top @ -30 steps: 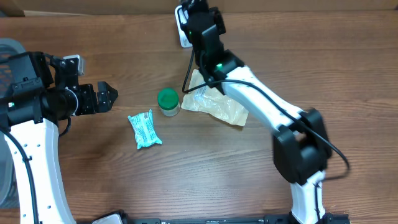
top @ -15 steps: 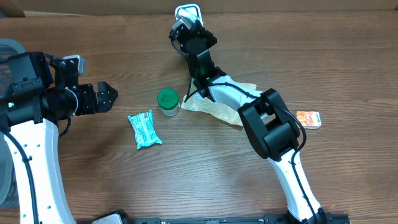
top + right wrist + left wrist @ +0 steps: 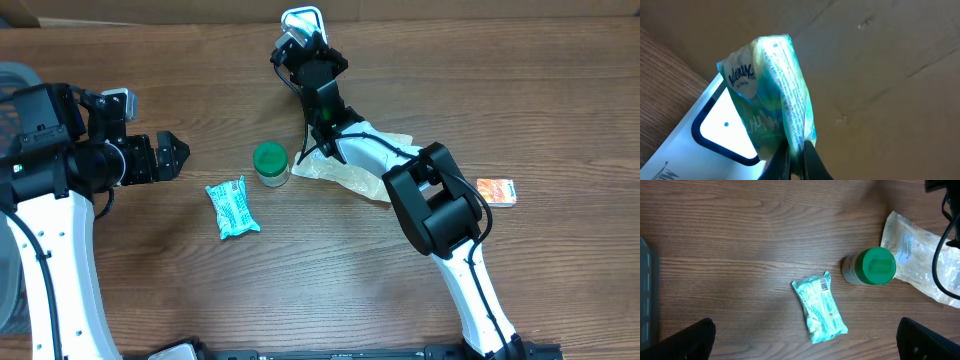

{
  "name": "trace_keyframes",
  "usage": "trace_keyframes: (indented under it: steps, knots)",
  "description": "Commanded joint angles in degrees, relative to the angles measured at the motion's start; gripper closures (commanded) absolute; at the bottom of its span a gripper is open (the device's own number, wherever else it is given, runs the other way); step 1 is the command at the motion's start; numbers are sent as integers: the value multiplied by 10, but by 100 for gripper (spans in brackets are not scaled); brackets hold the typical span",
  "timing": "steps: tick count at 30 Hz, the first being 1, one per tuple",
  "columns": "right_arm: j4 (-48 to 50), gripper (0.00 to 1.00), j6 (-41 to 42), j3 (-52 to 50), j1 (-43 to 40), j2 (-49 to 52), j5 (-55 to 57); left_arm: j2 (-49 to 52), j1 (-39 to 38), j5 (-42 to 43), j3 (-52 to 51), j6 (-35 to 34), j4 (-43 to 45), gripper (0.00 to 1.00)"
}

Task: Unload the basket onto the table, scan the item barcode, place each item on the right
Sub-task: 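Lift the teal pack and hold it in front of the white scanner, then carry the teal pack right and lower it onto the orange pack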

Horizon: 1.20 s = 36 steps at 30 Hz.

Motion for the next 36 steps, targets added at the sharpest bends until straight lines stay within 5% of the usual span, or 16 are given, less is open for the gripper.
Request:
trace_keyframes:
  steps: [1,8,20,22,27,31,36]
  knots:
    - [36,96,0,5,3,-9,54,0,-2,0,4,9,0,0]
    - [-87,96,93,5,18,-115,45,0,-2,0,4,9,0,0]
    - [-600,96,513,5,-21,-421,-238,0,-2,0,4,8,0,0]
    - [-740,95,637,5,-58,-482,-237,0,-2,0,4,9,0,0]
    - [-981,96,787,3,-194,-518,-236,0,-2,0,4,8,0,0]
    - [-1041,96,796,-58,-299,-508,-237,0,-2,0,4,9,0,0]
    - [-987,96,796,-190,-384,-506,-258,0,-2,0,4,9,0,0]
